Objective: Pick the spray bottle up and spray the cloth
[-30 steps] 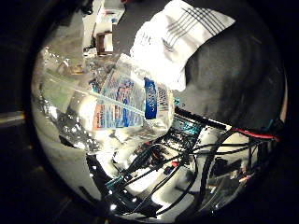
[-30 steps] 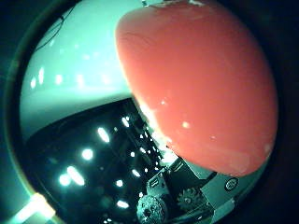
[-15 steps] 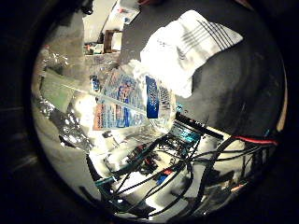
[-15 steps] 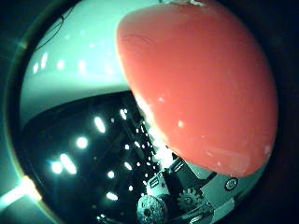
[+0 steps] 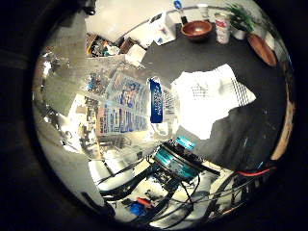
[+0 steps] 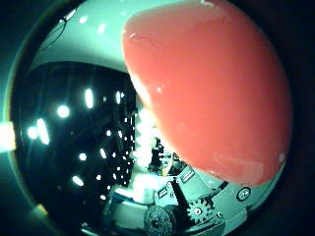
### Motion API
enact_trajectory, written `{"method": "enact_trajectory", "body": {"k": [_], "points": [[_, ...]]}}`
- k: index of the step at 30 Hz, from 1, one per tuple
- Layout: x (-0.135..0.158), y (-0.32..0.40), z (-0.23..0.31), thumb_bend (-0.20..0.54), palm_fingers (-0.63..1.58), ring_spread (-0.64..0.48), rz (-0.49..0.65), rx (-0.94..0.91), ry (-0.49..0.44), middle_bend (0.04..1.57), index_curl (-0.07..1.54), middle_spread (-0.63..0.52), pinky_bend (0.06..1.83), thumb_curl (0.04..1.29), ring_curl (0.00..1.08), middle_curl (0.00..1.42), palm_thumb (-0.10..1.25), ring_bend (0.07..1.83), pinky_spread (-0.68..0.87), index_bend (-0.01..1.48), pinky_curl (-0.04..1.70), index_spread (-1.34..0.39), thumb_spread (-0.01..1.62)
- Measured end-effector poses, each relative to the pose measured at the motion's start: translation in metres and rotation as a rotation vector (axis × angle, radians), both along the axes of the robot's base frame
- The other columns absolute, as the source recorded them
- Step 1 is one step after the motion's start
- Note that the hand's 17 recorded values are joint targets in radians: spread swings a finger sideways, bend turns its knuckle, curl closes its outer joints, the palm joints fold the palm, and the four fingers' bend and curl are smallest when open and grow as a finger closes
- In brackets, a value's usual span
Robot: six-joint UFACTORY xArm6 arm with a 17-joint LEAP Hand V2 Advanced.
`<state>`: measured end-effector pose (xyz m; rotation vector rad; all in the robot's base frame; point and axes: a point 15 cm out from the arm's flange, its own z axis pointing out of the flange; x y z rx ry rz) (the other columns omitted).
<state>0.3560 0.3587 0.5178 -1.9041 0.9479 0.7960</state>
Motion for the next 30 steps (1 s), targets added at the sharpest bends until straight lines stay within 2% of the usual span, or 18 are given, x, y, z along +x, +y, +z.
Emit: {"method": "enact_trajectory", "body": {"k": [3, 6, 10, 18, 25, 30], "points": [[-0.014, 0.035, -0.002, -0.013, 1.19, -0.21, 0.034, 0.034, -0.038, 1.35, 0.69, -0.2, 1.32, 1.07, 0.64, 0.77, 0.98, 1.46, -0.31, 1.19, 0.65, -0.27, 0.94], [-0.032, 0.059, -0.035, -0.011, 1.19, -0.21, 0.071, 0.084, 0.016, 1.35, 0.69, -0.2, 1.32, 1.07, 0.64, 0.77, 0.98, 1.47, -0.31, 1.19, 0.65, -0.27, 0.93], [-0.035, 0.094, -0.062, -0.011, 1.19, -0.21, 0.091, 0.138, 0.009, 1.35, 0.69, -0.2, 1.33, 1.07, 0.64, 0.77, 0.98, 1.46, -0.31, 1.19, 0.65, -0.27, 0.93], [0.003, 0.14, -0.105, -0.012, 1.19, -0.21, 0.104, 0.204, 0.003, 1.35, 0.69, -0.2, 1.33, 1.07, 0.65, 0.77, 0.97, 1.45, -0.3, 1.18, 0.64, -0.28, 0.91], [0.049, 0.154, -0.132, -0.011, 1.19, -0.21, 0.096, 0.216, -0.041, 1.35, 0.69, -0.2, 1.32, 1.07, 0.65, 0.77, 0.97, 1.45, -0.3, 1.19, 0.64, -0.27, 0.89], [0.075, 0.158, -0.157, -0.011, 1.19, -0.21, 0.068, 0.247, -0.025, 1.35, 0.69, -0.2, 1.33, 1.07, 0.65, 0.77, 0.97, 1.45, -0.3, 1.19, 0.64, -0.27, 0.89]]}}
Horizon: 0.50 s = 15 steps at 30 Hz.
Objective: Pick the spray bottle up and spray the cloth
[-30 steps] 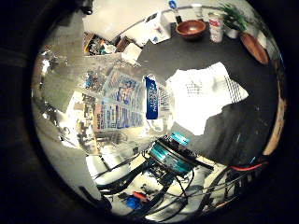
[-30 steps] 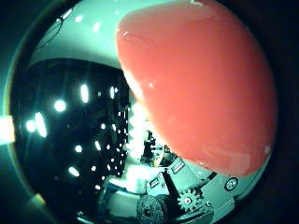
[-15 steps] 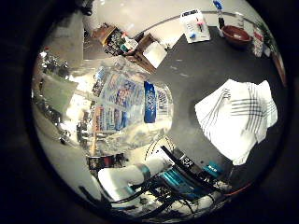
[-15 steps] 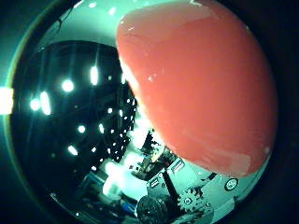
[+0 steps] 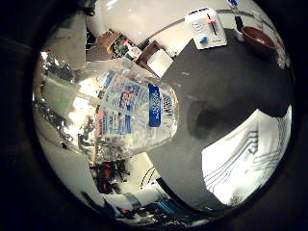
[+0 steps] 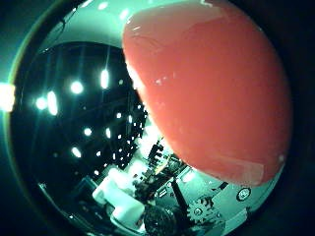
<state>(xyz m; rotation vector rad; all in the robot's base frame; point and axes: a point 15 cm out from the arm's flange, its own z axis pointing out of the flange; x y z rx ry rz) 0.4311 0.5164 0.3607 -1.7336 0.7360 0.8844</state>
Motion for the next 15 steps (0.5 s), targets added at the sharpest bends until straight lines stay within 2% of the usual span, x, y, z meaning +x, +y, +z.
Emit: {"method": "enact_trajectory", "body": {"k": [8, 11, 15], "points": [[0.026, 0.007, -0.045, -0.014, 1.19, -0.21, -0.009, 0.005, 0.043, 1.35, 0.69, -0.2, 1.33, 1.07, 0.65, 0.77, 0.96, 1.44, -0.3, 1.19, 0.64, -0.27, 0.86], [0.032, 0.008, -0.049, -0.044, 1.17, -0.21, -0.028, 0.03, 0.074, 1.34, 0.69, -0.2, 1.33, 1.02, 0.65, 0.77, 0.86, 1.42, -0.31, 1.19, 0.64, -0.28, 0.85], [0.03, 0.014, -0.047, -0.049, 1.12, -0.22, -0.044, 0.068, 0.087, 1.27, 0.67, -0.21, 1.3, 0.88, 0.62, 0.74, 0.71, 1.4, -0.37, 1.04, 0.6, -0.31, 0.84]]}}
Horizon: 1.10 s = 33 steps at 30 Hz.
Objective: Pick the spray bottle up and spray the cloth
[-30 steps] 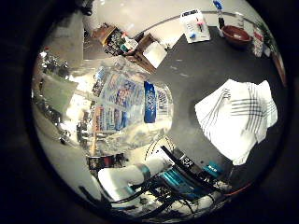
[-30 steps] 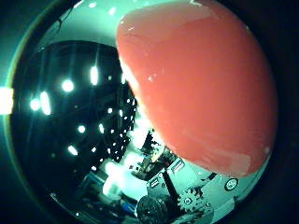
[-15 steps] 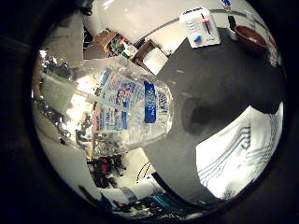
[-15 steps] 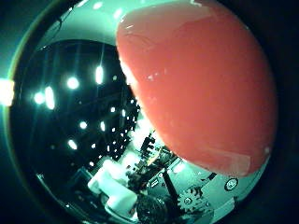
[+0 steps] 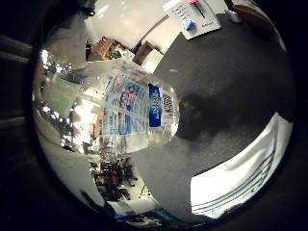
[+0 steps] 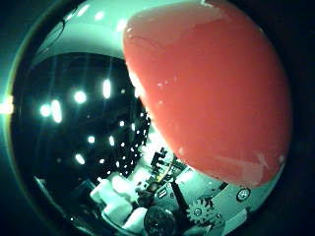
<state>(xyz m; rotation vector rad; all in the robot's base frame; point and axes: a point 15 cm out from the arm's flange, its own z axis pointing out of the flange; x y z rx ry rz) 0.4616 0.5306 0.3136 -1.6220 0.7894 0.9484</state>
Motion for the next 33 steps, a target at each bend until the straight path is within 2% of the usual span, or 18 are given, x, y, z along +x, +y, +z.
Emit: {"method": "enact_trajectory", "body": {"k": [4, 6, 8, 10, 13, 14, 16, 20, 26, 33], "points": [[-0.002, 0.0, 0.002, -0.046, 0.91, -0.29, 0.007, -0.005, -0.013, 1.04, 0.63, -0.27, 1.23, 0.76, 0.55, 0.68, 0.65, 1.29, -0.51, 0.71, 0.52, -0.44, 0.79], [-0.004, 0.0, 0.002, -0.046, 0.71, -0.31, 0.016, -0.015, -0.029, 0.95, 0.62, -0.3, 1.21, 0.7, 0.51, 0.65, 0.6, 1.18, -0.49, 0.63, 0.51, -0.49, 0.85], [-0.006, -0.001, 0.001, -0.047, 0.47, -0.28, 0.026, -0.029, -0.048, 0.84, 0.61, -0.32, 1.12, 0.62, 0.46, 0.61, 0.53, 1.06, -0.33, 0.64, 0.49, -0.53, 0.94], [-0.007, -0.002, -0.001, -0.04, 0.29, -0.2, 0.038, -0.046, -0.064, 0.7, 0.6, -0.28, 1.09, 0.57, 0.41, 0.55, 0.49, 0.95, -0.12, 0.67, 0.46, -0.54, 0.98], [-0.009, -0.005, 0.001, -0.035, 0.14, -0.02, 0.052, -0.069, -0.093, 0.57, 0.55, -0.21, 1.07, 0.51, 0.34, 0.48, 0.46, 0.8, 0.21, 0.64, 0.42, -0.5, 1.0], [-0.008, -0.006, 0.001, -0.034, 0.12, 0.06, 0.05, -0.078, -0.101, 0.52, 0.53, -0.18, 1.05, 0.49, 0.31, 0.46, 0.45, 0.76, 0.32, 0.61, 0.4, -0.49, 1.0], [-0.006, -0.008, 0.002, -0.035, 0.06, 0.13, 0.045, -0.095, -0.12, 0.48, 0.5, -0.15, 1.01, 0.47, 0.28, 0.43, 0.44, 0.69, 0.42, 0.57, 0.37, -0.47, 1.0], [-0.005, -0.013, 0.006, -0.04, 0.01, 0.23, 0.051, -0.127, -0.163, 0.35, 0.43, -0.09, 0.91, 0.42, 0.23, 0.37, 0.38, 0.55, 0.55, 0.46, 0.3, -0.42, 0.98], [-0.003, -0.021, 0.021, -0.034, -0.02, 0.28, 0.043, -0.149, -0.221, 0.21, 0.36, -0.07, 0.77, 0.39, 0.2, 0.33, 0.35, 0.39, 0.58, 0.28, 0.23, -0.42, 0.95], [-0.005, -0.025, 0.044, -0.032, 0.01, 0.3, 0.038, -0.155, -0.27, 0.17, 0.36, -0.06, 0.66, 0.37, 0.2, 0.3, 0.34, 0.29, 0.56, 0.22, 0.22, -0.43, 0.95]]}}
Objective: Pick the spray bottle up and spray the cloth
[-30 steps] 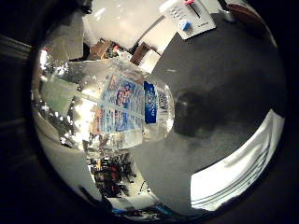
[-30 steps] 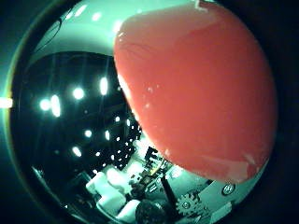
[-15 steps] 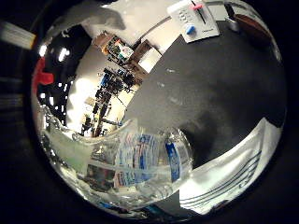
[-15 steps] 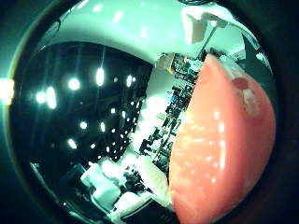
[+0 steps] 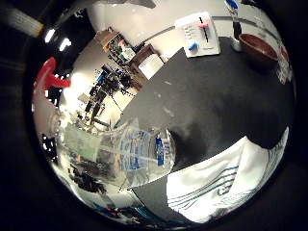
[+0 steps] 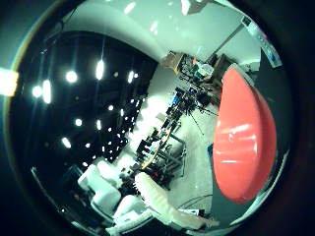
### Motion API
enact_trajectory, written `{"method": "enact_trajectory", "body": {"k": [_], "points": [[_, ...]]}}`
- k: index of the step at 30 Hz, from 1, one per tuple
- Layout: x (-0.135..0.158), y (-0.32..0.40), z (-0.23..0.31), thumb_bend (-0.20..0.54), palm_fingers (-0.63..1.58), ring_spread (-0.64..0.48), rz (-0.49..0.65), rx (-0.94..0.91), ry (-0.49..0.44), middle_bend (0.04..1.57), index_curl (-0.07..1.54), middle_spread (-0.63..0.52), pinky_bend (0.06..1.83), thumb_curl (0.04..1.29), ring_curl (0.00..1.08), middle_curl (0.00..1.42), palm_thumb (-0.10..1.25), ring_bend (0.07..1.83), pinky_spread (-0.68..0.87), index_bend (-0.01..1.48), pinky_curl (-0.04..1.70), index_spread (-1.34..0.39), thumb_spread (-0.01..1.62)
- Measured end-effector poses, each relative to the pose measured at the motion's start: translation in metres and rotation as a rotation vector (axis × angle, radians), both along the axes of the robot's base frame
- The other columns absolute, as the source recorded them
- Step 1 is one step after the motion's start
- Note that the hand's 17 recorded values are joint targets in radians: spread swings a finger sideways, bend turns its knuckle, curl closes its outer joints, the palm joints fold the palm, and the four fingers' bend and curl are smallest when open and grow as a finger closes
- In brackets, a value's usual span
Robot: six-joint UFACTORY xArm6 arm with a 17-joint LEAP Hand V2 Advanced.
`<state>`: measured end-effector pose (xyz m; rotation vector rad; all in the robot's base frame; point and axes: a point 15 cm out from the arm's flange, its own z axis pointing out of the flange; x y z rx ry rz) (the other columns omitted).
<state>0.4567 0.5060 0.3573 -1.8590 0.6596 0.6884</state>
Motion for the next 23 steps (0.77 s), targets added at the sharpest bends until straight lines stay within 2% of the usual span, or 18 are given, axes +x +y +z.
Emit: {"method": "enact_trajectory", "body": {"k": [12, 23], "points": [[-0.009, -0.025, 0.066, -0.029, 0.05, 0.29, -0.024, 0.002, -0.128, 0.17, 0.36, -0.06, 0.58, 0.37, 0.22, 0.27, 0.35, 0.24, 0.55, 0.2, 0.24, -0.43, 0.94], [-0.02, -0.065, 0.04, -0.032, 0.12, 0.29, -0.096, -0.157, -0.189, 0.16, 0.37, -0.06, 0.52, 0.37, 0.24, 0.25, 0.37, 0.22, 0.58, 0.2, 0.25, -0.44, 0.95]]}}
